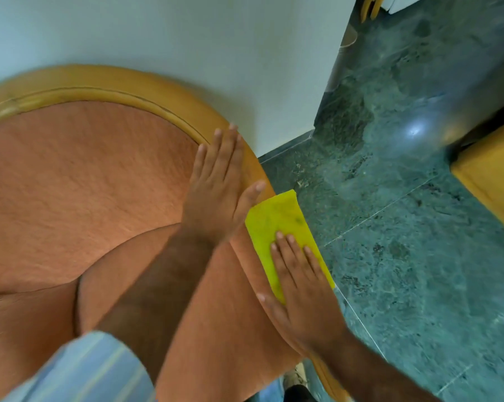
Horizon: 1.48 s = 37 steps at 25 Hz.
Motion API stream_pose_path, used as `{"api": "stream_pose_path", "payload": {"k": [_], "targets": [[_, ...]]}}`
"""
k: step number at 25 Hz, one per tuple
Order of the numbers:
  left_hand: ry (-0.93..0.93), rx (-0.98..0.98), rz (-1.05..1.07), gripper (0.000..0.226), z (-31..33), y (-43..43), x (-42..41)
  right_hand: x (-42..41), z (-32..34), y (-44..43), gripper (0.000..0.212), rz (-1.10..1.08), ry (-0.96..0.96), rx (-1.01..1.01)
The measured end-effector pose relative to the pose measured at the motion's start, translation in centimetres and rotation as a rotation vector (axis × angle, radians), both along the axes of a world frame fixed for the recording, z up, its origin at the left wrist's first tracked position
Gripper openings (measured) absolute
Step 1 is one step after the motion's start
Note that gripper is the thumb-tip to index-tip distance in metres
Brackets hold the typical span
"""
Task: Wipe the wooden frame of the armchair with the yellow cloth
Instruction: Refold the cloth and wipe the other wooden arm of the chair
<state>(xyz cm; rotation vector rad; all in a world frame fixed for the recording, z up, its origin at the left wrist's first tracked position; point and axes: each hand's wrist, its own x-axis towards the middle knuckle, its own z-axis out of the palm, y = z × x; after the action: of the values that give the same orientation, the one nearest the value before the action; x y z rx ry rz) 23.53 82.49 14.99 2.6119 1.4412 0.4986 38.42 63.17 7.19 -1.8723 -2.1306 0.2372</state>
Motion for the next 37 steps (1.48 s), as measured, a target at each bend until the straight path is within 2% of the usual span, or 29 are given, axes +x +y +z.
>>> {"api": "stream_pose_path", "payload": {"k": [3,5,11,15,18,20,27,30,34,37], "targets": [[0.375,0.094,-0.186,0.087,0.2,5.8,-0.2,-1.1,-1.5,0.4,0.085,-0.061,-0.082,0.008],[0.436,0.182,-0.233,0.081,-0.6,7.0,-0.9,-1.9,-2.0,1.6,0.085,-0.111,-0.075,0.049],[0.257,0.273,-0.252,0.067,-2.0,7.8,-1.0,-2.1,-0.9,7.8,0.069,-0.105,-0.071,0.172],[0.24,0.249,-0.277,0.066,-1.6,7.7,-1.3,-0.9,-2.3,1.6,0.07,-0.064,-0.071,0.097],[0.255,0.226,-0.277,0.07,-1.1,7.7,-1.3,0.1,-3.2,-4.4,0.074,-0.017,-0.178,0.042],[0.251,0.23,-0.276,0.074,-1.2,7.5,-1.1,0.2,-3.1,-4.5,0.076,-0.028,-0.199,0.033],[0.186,0.21,-0.249,0.084,-1.4,7.6,-0.8,-2.0,-1.1,6.9,0.076,-0.058,-0.04,0.155],[0.205,0.218,-0.252,0.086,-1.4,7.6,-1.2,-2.5,-2.1,3.9,0.08,-0.091,-0.003,0.118],[0.211,0.176,-0.246,0.09,-1.1,7.5,-1.0,-1.5,-2.4,-3.6,0.078,-0.094,-0.06,0.027],[0.205,0.189,-0.25,0.089,-1.2,7.6,-1.0,-2.4,-1.4,-0.4,0.077,-0.177,-0.003,0.043]]}}
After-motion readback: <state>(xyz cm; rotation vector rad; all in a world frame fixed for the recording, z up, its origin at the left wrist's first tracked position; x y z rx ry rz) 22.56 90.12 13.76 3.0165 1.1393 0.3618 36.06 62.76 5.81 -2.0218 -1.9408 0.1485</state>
